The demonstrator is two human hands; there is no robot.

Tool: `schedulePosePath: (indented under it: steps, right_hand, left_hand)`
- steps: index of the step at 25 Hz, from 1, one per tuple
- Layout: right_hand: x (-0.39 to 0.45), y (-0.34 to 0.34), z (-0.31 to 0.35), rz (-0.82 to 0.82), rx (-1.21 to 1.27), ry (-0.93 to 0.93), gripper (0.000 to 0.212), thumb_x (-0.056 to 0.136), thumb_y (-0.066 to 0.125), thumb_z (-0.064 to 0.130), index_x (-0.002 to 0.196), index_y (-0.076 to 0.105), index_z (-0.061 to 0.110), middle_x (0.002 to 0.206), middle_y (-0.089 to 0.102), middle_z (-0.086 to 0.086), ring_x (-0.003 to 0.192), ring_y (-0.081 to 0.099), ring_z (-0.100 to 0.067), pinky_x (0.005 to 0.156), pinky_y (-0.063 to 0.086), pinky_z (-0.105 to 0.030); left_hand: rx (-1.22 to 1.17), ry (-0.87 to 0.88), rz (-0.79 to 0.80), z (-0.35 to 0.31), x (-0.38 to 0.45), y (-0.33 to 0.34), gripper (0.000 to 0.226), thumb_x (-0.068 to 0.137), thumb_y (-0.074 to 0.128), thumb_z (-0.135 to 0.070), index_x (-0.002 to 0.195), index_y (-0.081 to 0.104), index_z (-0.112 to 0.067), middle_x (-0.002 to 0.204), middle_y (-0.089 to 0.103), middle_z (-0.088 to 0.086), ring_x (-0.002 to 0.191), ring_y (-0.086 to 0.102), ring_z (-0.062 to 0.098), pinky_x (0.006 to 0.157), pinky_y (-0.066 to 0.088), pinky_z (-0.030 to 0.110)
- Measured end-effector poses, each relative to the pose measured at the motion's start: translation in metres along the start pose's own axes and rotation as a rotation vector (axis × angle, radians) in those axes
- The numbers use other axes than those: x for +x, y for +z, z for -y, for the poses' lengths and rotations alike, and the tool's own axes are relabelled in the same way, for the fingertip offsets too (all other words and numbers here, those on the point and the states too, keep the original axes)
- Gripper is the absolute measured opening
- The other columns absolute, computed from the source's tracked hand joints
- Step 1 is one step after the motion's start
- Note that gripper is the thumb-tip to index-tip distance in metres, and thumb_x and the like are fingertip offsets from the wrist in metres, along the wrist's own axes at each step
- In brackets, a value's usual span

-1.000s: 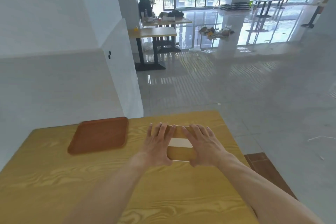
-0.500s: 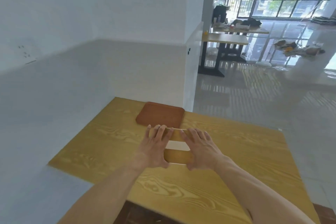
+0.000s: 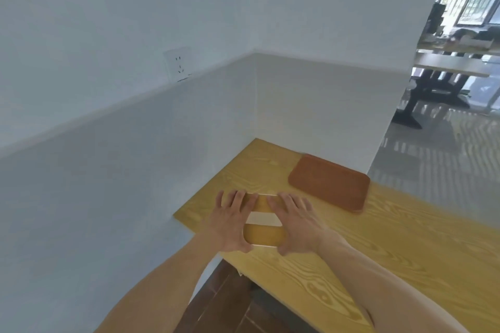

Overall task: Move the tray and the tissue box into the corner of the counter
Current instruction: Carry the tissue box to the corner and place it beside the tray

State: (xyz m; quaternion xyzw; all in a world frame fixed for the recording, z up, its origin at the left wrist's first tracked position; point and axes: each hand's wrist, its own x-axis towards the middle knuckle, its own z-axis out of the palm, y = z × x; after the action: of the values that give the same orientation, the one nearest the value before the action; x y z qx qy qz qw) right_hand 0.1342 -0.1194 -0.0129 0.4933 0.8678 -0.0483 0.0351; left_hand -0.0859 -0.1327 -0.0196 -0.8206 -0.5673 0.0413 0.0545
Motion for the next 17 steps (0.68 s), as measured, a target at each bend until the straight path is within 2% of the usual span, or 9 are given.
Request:
schedulePosePath:
  steps: [8, 17]
  right_hand:
    - [0.078, 0.016, 0.079, 0.032, -0.007, -0.047, 0.121, 0.054, 0.073, 0.056, 0.153, 0.009, 0.029, 0.162, 0.014, -0.01, 0.147, 0.014, -0.036, 0.118, 0.022, -0.059]
    - [0.131, 0.03, 0.076, 0.105, 0.005, -0.036, 0.127, 0.057, 0.077, 0.054, 0.156, 0.001, 0.031, 0.164, 0.01, -0.008, 0.15, 0.01, -0.033, 0.121, 0.019, -0.058]
  left_hand:
    - [-0.055, -0.049, 0.045, 0.098, -0.026, 0.036, 0.127, 0.053, 0.07, -0.071, 0.151, 0.005, -0.024, 0.148, 0.021, 0.009, 0.14, 0.019, 0.033, 0.118, 0.006, 0.059]
    - [-0.089, -0.037, 0.08, 0.134, 0.008, 0.067, 0.125, 0.055, 0.069, -0.07, 0.151, 0.005, -0.023, 0.149, 0.022, 0.009, 0.142, 0.019, 0.032, 0.117, 0.007, 0.062]
